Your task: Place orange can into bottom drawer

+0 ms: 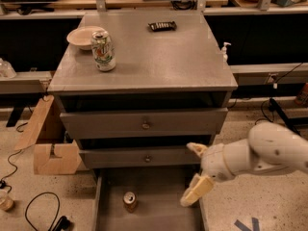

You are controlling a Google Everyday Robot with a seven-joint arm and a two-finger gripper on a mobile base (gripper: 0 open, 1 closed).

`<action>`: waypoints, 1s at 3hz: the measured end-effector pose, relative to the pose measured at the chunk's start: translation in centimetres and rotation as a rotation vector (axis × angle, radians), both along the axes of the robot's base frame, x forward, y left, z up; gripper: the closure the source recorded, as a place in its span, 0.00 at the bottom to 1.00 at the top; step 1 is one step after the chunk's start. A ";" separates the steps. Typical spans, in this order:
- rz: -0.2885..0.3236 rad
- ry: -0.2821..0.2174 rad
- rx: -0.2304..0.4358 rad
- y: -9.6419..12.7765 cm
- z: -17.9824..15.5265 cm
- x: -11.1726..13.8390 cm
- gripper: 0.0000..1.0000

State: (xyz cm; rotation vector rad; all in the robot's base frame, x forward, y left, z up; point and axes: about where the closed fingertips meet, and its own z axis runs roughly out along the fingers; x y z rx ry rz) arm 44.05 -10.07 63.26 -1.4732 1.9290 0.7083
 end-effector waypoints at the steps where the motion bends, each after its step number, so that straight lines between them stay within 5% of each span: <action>1: -0.008 -0.077 -0.038 -2.1 8.7 -2.2 0.00; 3: 0.082 -0.087 -0.224 0.4 21.1 -8.5 0.00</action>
Offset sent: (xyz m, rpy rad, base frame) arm -0.1077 -0.0046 0.2611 -0.2313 -0.0760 0.0902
